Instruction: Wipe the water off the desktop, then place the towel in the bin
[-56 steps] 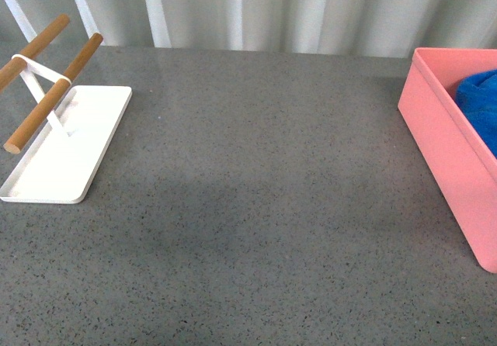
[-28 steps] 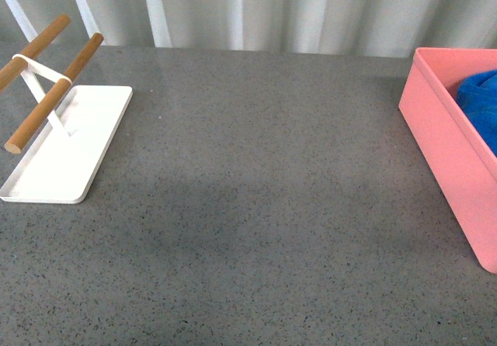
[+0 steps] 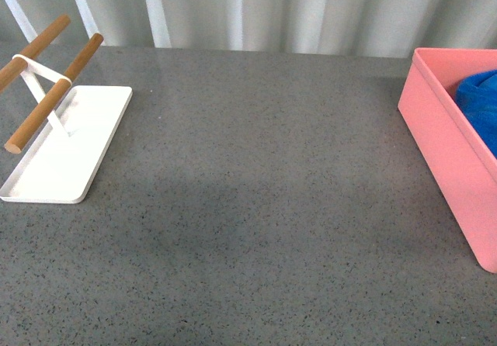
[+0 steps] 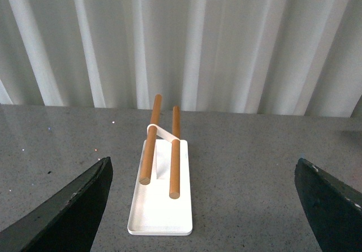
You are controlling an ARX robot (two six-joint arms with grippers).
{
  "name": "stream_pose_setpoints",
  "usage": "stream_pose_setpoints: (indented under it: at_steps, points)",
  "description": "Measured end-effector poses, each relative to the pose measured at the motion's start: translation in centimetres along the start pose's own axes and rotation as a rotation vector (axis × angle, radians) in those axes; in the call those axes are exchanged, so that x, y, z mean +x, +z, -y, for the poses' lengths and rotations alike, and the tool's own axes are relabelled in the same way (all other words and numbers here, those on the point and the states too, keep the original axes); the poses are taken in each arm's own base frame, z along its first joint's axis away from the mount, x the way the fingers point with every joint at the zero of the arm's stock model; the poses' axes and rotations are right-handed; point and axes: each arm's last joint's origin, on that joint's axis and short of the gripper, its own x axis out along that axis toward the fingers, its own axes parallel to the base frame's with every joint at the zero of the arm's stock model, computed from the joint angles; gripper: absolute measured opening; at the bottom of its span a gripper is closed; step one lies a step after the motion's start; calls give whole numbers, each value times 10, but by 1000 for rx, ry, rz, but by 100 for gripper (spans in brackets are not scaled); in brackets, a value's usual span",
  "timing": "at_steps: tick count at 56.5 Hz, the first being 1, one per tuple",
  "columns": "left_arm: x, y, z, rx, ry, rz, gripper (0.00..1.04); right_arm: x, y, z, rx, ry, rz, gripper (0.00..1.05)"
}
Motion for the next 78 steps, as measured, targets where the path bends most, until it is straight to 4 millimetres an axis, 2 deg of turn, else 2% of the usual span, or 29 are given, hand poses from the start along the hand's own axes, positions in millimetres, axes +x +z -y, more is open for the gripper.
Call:
stream_pose_setpoints:
  at_steps: [6,17,21,78]
  points:
    - [0,0,0,0,0,0,98,0,0,0,0,0,0,69]
    - [0,0,0,0,0,0,98,0,0,0,2,0,0,99]
    - [0,0,0,0,0,0,98,0,0,0,3,0,0,97]
    - [0,0,0,0,0,0,98,0,0,0,6,0,0,98]
